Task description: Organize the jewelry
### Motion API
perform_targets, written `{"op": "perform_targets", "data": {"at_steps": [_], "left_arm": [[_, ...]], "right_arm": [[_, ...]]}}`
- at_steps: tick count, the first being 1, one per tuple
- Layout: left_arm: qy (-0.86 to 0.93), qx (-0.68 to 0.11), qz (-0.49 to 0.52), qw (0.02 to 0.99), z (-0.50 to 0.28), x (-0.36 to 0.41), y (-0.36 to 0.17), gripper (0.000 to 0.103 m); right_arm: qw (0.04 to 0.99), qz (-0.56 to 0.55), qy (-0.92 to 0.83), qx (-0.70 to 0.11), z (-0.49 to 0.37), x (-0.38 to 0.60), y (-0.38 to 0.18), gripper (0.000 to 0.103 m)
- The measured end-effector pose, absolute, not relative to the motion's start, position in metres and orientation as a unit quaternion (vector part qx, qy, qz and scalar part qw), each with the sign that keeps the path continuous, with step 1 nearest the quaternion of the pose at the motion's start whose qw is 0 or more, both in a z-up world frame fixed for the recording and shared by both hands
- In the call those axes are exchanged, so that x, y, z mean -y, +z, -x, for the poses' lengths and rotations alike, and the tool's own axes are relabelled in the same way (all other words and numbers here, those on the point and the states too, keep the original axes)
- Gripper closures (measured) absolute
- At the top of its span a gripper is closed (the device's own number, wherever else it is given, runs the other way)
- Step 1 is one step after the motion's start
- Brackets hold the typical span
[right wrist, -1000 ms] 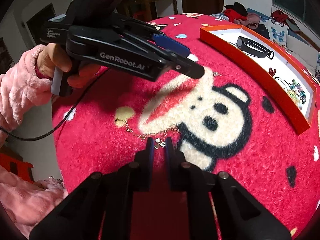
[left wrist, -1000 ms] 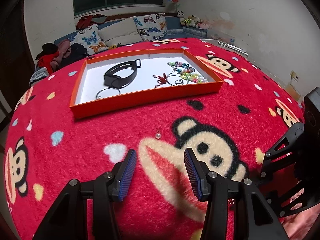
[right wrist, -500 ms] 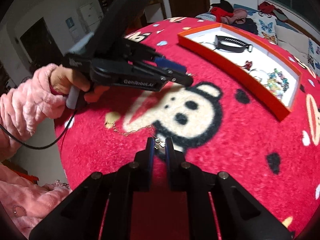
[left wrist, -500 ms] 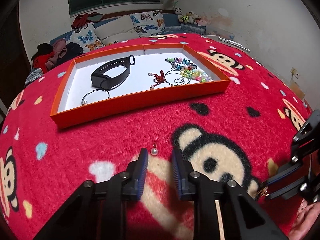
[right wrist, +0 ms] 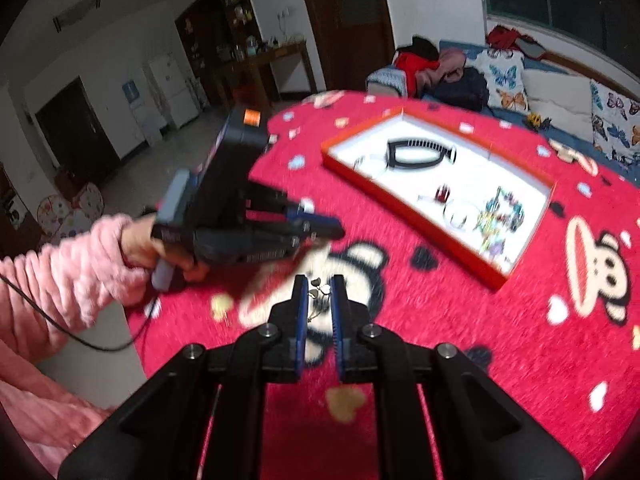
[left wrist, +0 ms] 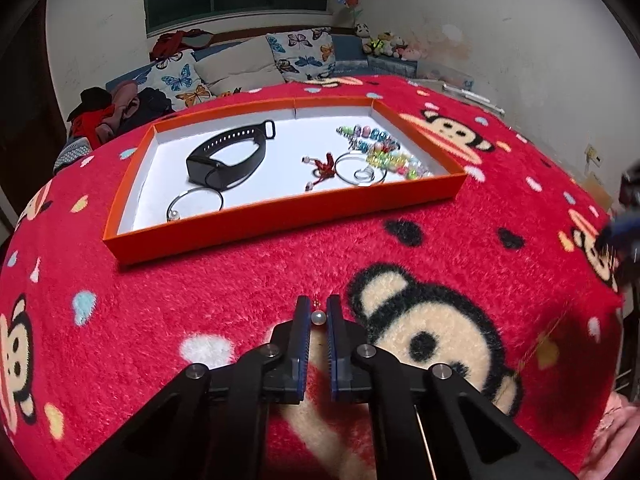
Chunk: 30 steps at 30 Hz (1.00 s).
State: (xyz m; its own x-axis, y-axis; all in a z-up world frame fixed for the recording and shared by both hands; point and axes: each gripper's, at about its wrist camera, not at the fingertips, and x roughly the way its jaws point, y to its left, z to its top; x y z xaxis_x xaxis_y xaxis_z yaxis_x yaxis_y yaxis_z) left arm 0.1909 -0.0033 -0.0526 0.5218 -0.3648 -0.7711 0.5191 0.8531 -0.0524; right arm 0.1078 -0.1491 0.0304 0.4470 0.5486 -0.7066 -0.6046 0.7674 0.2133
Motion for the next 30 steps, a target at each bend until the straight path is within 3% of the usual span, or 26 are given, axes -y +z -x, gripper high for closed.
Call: {"op": "perform_targets", "data": {"at_steps": [17, 30], "left_arm": [[-0.261, -0.36, -0.042, 0.895, -0.218, -0.011, 0.032, 0.096], [-0.266, -0.382, -0.043, 0.884, -0.272, 0.014, 0.025, 0.096]], "right_arm": [[0.902, 0.026, 0.308, -0.301, -0.16, 0.178, 0.115, 0.092], [0.925, 0.04, 0.254, -0.279, -0.233, 0.195, 0.146, 0.092]]}}
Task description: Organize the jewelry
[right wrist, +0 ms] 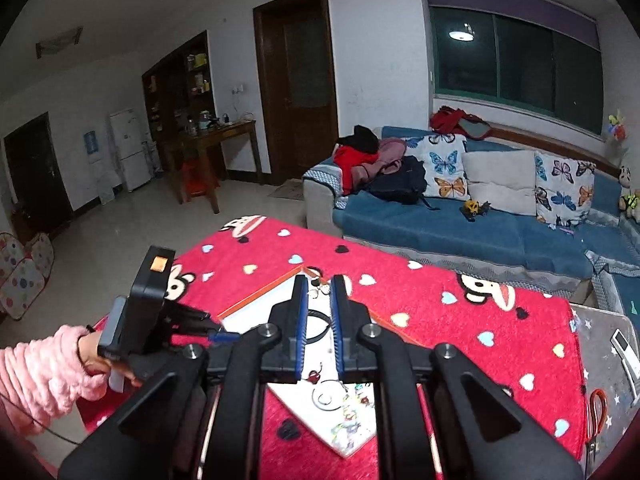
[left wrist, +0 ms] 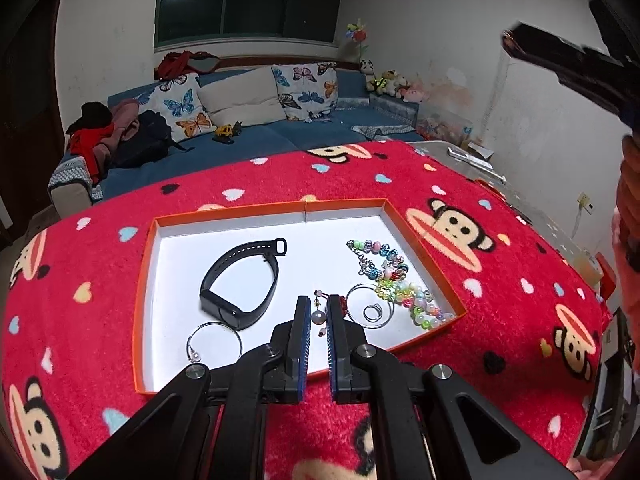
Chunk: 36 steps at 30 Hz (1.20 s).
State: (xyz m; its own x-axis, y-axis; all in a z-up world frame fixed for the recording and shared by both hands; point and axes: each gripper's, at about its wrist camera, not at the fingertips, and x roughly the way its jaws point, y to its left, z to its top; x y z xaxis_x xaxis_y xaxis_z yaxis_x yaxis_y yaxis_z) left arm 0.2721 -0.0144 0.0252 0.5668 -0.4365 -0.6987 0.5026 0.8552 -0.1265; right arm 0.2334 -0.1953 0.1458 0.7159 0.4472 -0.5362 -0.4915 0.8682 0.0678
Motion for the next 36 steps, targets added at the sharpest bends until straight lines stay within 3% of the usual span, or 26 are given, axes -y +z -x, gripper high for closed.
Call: {"op": "perform_targets", "data": {"at_steps": [22, 36], "left_arm": [[-0.259, -0.43, -0.05, 0.863, -0.294, 0.014, -0.023, 0.096], [-0.256, -0.445, -0.068, 0.855, -0.298, 0.02, -0.037, 0.095]], "right_arm": [[0.919, 0.053, 0.229, -0.316, -0.299, 0.184, 0.118, 0.092], [0.894, 0.039, 0.227, -0.385, -0.321, 0.177, 0.052, 0.091]]}}
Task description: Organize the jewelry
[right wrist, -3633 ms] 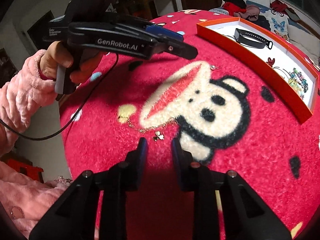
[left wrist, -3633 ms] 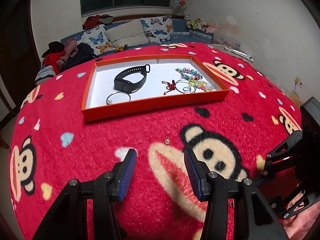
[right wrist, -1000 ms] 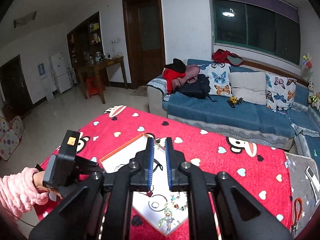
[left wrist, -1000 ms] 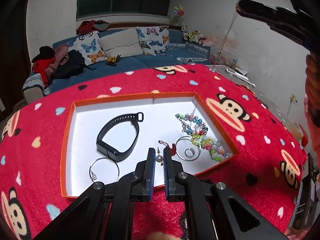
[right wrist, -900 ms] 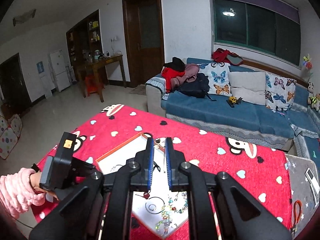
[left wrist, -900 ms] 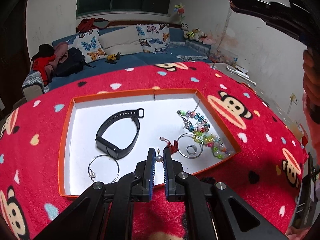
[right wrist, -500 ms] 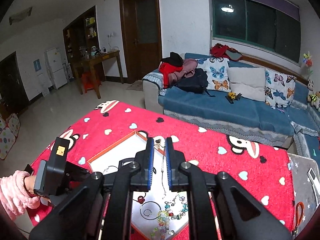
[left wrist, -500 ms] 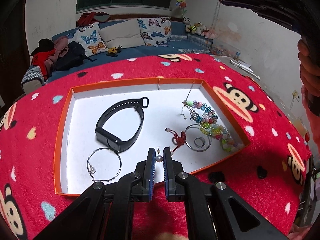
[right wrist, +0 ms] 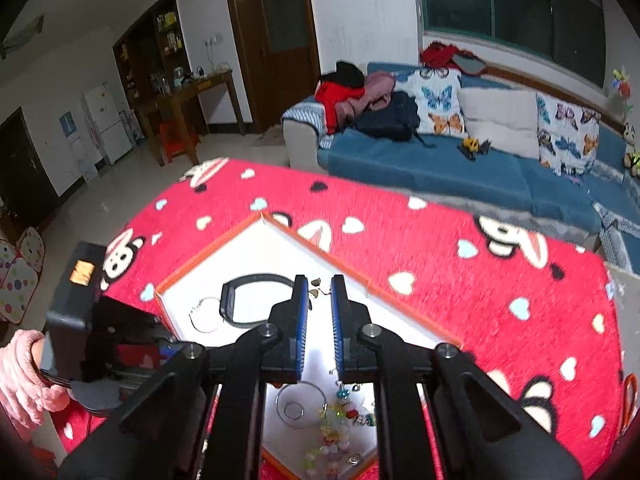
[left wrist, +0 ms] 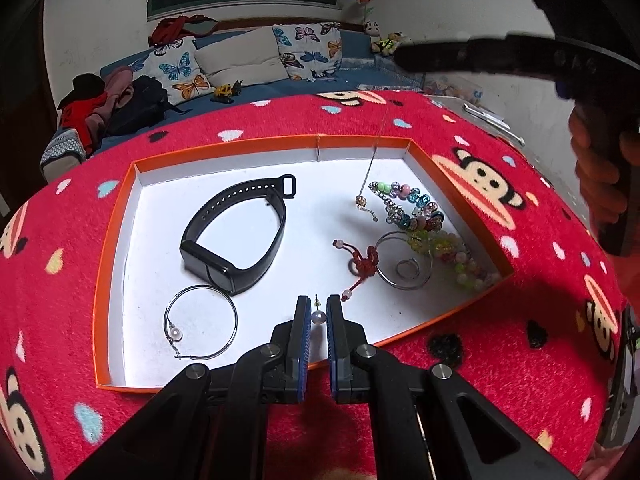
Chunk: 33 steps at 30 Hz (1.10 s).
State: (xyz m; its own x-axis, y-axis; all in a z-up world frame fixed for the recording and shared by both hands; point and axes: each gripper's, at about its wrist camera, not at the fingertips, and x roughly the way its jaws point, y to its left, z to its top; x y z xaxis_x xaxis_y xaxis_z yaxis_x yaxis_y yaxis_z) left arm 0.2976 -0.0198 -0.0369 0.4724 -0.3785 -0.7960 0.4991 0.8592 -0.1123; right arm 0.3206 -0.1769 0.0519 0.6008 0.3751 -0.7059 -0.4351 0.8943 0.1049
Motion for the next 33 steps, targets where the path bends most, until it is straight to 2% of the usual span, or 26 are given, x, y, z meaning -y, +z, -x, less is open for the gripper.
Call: {"op": "perform_targets", "data": {"at_steps": [11, 21, 24, 26, 28, 31, 33], "left_arm": [[-0.252, -0.458, -0.066, 0.85, -0.304, 0.019, -0.042, 0.094], [-0.237, -0.47, -0.053, 0.849, -0.309, 0.016, -0.044, 0.091], [-0.228, -0.466, -0.054, 0.853, -0.308, 0.014, -0.042, 0.078], [-0.223, -0.46, -0.055, 0.857, -0.304, 0.013, -0.04, 0.058], [-0.217, -0.45, -0.057, 0.865, -0.301, 0.01, -0.037, 0.05], [-0.213, -0.445, -0.052, 0.868, -0.297, 0.008, -0.033, 0.05], [-0.211, -0.444, -0.049, 0.869, -0.293, 0.006, -0.031, 0.05]], "right_arm": [[0.867, 0.031, 0.224, -0.445, -0.331, 0.171, -0.007, 0.091], [0.848, 0.036, 0.226, -0.478, -0.331, 0.161, -0.036, 0.089], [0.846, 0.036, 0.223, -0.482, -0.331, 0.161, -0.04, 0.084], [0.845, 0.032, 0.223, -0.484, -0.331, 0.162, -0.04, 0.075], [0.848, 0.034, 0.219, -0.481, -0.328, 0.163, -0.039, 0.07], [0.849, 0.033, 0.218, -0.479, -0.324, 0.163, -0.037, 0.07], [0.85, 0.033, 0.217, -0.479, -0.321, 0.163, -0.035, 0.065]]}}
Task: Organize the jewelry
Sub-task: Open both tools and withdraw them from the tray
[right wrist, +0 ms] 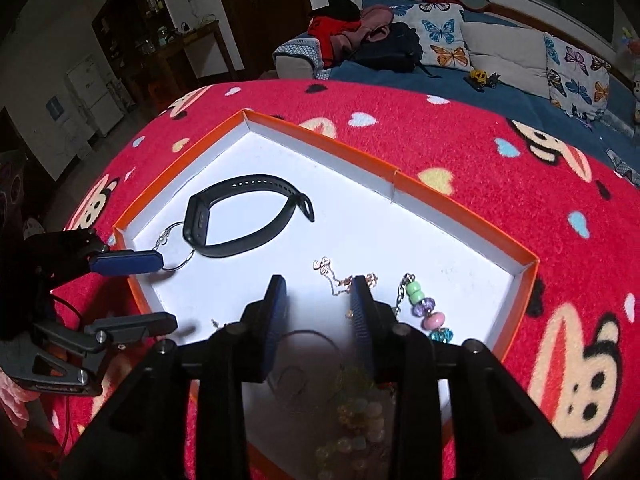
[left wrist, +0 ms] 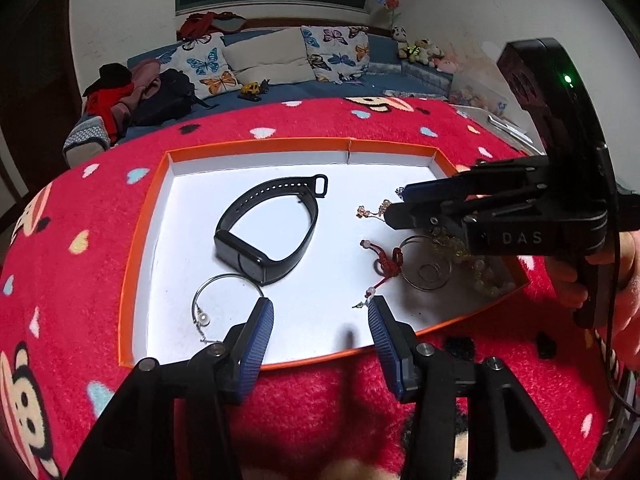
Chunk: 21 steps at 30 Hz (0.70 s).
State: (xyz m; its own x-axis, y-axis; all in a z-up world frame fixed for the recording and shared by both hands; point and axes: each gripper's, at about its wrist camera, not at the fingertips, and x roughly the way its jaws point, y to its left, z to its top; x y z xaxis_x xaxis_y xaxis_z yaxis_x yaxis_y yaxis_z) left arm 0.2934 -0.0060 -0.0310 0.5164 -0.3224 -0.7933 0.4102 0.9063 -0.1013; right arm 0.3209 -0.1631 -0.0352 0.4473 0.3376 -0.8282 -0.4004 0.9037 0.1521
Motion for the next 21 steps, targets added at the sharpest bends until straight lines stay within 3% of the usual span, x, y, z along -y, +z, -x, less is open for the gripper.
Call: {"op": "perform_targets", "data": {"at_steps": [3, 8, 13, 21], "left_arm": [[-0.204, -0.438, -0.05, 0.874, -0.287, 0.004, -0.026, 0.046], [-0.192, -0.418, -0.045, 0.887, -0.268, 0.0, -0.013, 0.023], [-0.18, -0.408, -0.028, 0.895, -0.25, -0.008, -0.003, 0.02], [-0.163, -0.395, -0.009, 0.904, -0.22, -0.022, 0.005, 0.016]], "right_arm": [[0.854, 0.041, 0.214, -0.472, -0.312, 0.162, -0.031, 0.06], [0.861, 0.043, 0.211, -0.461, -0.296, 0.161, -0.022, 0.053], [0.867, 0.05, 0.2, -0.454, -0.277, 0.159, -0.016, 0.041], [0.876, 0.063, 0.183, -0.442, -0.247, 0.156, -0.007, 0.032]]}}
